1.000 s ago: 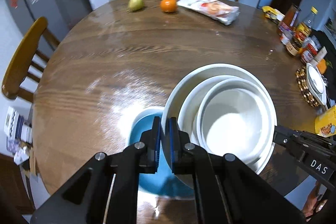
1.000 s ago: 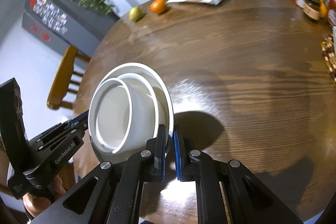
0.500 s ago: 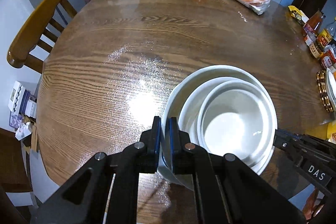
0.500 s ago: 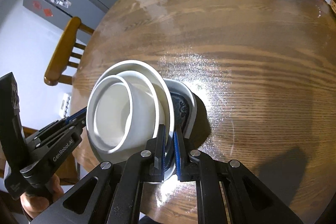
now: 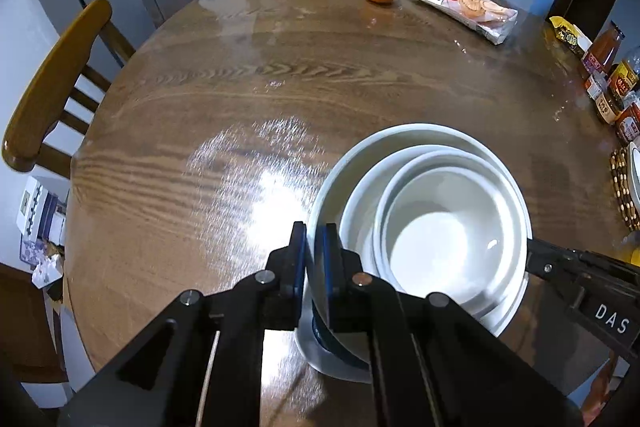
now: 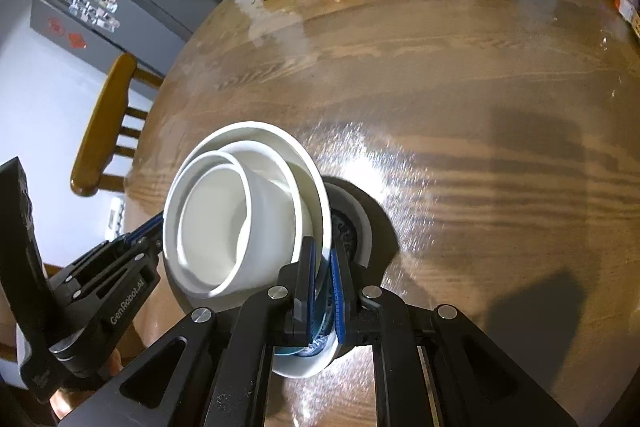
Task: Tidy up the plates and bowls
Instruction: 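Lower the white bowls into the teal dish and open both grippers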
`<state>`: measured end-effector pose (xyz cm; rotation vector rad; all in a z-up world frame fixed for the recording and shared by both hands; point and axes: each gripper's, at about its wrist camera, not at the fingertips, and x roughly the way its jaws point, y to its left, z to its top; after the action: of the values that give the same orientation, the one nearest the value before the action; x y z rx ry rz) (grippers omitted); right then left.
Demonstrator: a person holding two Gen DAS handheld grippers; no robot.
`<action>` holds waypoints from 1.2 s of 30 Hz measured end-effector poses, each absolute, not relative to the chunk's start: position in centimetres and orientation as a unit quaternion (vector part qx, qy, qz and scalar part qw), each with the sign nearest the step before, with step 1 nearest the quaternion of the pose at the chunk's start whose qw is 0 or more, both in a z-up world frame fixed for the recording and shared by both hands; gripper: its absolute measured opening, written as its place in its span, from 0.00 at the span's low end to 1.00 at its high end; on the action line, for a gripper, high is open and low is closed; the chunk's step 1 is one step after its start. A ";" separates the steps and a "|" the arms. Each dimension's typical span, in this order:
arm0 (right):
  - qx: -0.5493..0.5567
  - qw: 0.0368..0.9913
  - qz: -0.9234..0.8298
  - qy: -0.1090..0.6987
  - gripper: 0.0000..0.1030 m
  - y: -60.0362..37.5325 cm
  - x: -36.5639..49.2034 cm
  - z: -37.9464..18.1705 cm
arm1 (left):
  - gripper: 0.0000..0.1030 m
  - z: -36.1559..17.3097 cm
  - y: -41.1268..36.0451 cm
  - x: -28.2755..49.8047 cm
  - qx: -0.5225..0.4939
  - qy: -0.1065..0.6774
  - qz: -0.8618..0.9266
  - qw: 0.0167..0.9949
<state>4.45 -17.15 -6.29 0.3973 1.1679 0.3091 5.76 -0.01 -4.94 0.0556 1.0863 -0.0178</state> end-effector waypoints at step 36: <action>0.149 0.850 0.086 0.498 0.21 -18.1 5.7 -3.9 | 0.45 -3.5 1.4 6.7 0.017 0.474 -0.008 0.880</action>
<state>5.70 -18.12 -3.93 0.3149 1.0486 0.1807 6.65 1.41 -3.53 0.0354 0.9877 -0.0157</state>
